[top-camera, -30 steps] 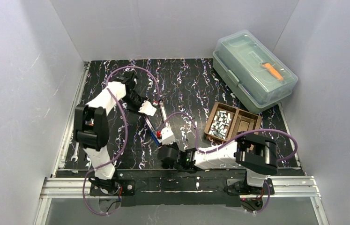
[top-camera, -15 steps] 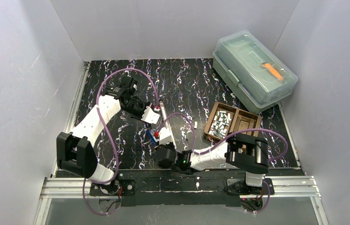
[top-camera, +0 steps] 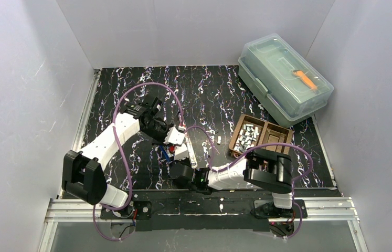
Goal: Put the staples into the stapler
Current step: Close the stapler at the center of the board.
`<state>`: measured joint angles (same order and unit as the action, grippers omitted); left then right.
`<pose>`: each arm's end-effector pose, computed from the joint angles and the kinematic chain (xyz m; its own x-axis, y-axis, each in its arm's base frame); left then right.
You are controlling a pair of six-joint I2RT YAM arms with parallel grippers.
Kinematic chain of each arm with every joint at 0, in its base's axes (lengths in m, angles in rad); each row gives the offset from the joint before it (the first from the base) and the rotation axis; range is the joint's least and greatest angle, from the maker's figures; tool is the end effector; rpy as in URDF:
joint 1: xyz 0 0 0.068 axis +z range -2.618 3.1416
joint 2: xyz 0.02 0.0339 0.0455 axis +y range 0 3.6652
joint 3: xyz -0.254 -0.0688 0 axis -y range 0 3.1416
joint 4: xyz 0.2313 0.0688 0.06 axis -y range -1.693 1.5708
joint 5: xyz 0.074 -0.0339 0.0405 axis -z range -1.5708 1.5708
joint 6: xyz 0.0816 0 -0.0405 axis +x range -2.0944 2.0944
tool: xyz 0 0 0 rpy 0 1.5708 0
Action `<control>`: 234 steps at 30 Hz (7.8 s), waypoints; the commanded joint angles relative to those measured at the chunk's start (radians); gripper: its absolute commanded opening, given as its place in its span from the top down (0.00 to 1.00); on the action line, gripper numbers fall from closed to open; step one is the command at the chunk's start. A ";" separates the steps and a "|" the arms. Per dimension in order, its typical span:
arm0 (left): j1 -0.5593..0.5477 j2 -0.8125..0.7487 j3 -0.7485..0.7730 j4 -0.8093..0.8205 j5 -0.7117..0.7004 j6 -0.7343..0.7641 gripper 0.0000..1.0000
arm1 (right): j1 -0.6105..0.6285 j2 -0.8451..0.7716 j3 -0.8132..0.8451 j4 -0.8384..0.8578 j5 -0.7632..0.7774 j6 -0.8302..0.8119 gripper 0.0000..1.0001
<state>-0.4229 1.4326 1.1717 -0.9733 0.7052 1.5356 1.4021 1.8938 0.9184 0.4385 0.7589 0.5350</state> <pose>0.2235 -0.1586 0.2349 0.4771 0.6198 -0.6231 0.8781 -0.3658 0.3085 0.1216 0.3795 0.1284 -0.3879 -0.0745 -0.9187 -0.4862 0.8633 0.1353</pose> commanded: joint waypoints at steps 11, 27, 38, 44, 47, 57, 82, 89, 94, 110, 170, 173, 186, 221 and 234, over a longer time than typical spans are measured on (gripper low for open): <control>0.010 -0.067 -0.005 0.096 0.090 -0.697 0.47 | -0.009 0.004 0.005 0.011 0.037 0.019 0.99; 0.123 -0.213 -0.064 0.251 -0.028 -1.126 0.30 | -0.009 0.006 0.032 -0.002 0.021 -0.005 0.96; 0.290 -0.218 -0.044 0.201 -0.078 -1.142 0.30 | -0.009 0.022 0.079 -0.020 -0.024 -0.038 0.63; 0.292 -0.220 -0.068 0.198 -0.106 -1.145 0.31 | -0.008 0.020 0.079 -0.024 -0.037 -0.044 0.52; 0.294 -0.213 -0.062 0.199 -0.107 -1.155 0.31 | -0.008 0.014 0.081 -0.028 -0.055 -0.054 0.46; 0.294 -0.181 -0.077 0.200 -0.116 -1.147 0.31 | -0.008 -0.083 0.119 -0.123 -0.140 -0.091 0.25; 0.086 -0.063 -0.170 0.321 -0.195 -0.959 0.33 | -0.081 -0.522 -0.142 -0.496 -0.105 0.167 0.31; 0.066 -0.037 -0.227 0.356 -0.258 -0.894 0.34 | -0.081 -0.492 -0.155 -0.462 -0.135 0.184 0.25; 0.061 -0.025 -0.253 0.387 -0.272 -0.885 0.34 | -0.081 -0.462 -0.152 -0.424 -0.147 0.185 0.23; 0.122 -0.020 0.037 0.265 -0.156 -0.955 0.02 | -0.092 -0.276 -0.079 -0.352 -0.064 0.139 0.40; 0.065 0.761 0.572 0.084 -0.262 0.261 0.54 | -0.118 -0.302 -0.197 -0.203 -0.088 0.076 0.82; 0.060 0.751 0.574 0.088 -0.259 0.235 0.70 | -0.120 -0.294 -0.196 -0.193 -0.089 0.076 0.83; 0.039 0.553 0.539 0.032 -0.206 0.204 0.73 | -0.135 -0.230 -0.211 -0.100 -0.057 0.094 0.87; -0.059 0.174 0.325 -0.028 -0.003 -0.580 0.46 | -0.176 -0.067 -0.111 0.020 0.026 0.029 0.82; 0.048 0.113 0.352 0.098 -0.109 -1.025 0.02 | -0.175 -0.113 -0.106 -0.032 -0.027 0.008 0.40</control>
<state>-0.4198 1.6196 1.4990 -0.9043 0.6189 0.6662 1.2304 1.8042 0.7918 0.4484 0.7460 0.5503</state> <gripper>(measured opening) 0.972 0.544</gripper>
